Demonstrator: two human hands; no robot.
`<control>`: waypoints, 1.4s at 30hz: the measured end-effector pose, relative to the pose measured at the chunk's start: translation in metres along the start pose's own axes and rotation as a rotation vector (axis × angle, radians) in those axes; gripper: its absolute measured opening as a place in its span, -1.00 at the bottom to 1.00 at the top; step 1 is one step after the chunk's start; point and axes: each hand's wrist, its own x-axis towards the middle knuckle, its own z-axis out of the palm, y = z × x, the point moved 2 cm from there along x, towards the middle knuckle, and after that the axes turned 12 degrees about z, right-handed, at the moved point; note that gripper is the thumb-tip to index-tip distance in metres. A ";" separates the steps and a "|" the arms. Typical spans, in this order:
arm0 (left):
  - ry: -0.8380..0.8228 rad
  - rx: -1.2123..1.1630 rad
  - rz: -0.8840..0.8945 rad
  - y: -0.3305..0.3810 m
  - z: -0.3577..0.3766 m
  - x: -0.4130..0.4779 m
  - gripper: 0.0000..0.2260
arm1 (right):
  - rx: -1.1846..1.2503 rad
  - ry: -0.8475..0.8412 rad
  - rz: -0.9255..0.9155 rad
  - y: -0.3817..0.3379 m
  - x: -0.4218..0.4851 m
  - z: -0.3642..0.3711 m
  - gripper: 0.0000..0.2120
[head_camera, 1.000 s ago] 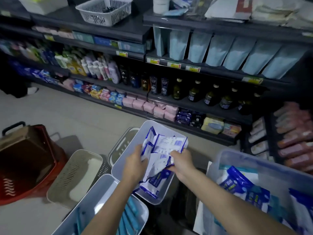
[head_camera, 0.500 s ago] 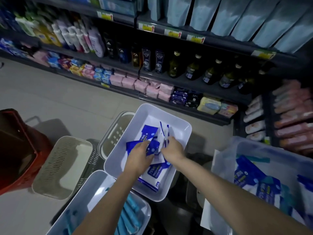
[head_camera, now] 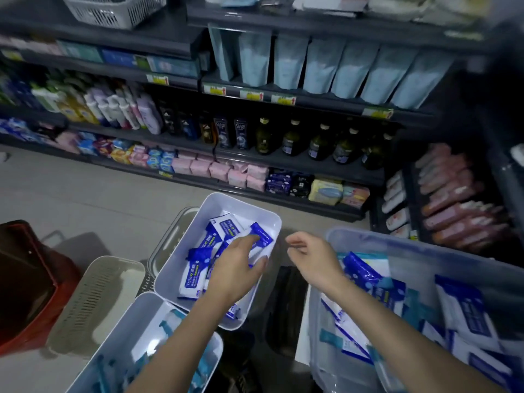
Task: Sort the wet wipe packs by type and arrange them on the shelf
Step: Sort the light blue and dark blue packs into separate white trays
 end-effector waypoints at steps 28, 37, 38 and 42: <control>-0.518 0.078 -0.298 0.124 0.188 0.011 -0.25 | -0.326 -0.018 0.202 0.238 -0.064 -0.156 -0.75; -0.402 -0.157 -0.478 0.117 0.189 0.013 -0.54 | -0.079 0.059 0.342 0.212 -0.052 -0.127 -0.83; -0.366 -0.210 -0.485 0.119 0.189 0.011 -0.67 | -0.023 0.056 0.387 0.209 -0.052 -0.121 -0.87; -0.365 -0.236 -0.430 0.132 0.194 0.009 -0.70 | 0.317 0.090 0.542 0.198 -0.051 -0.102 -0.95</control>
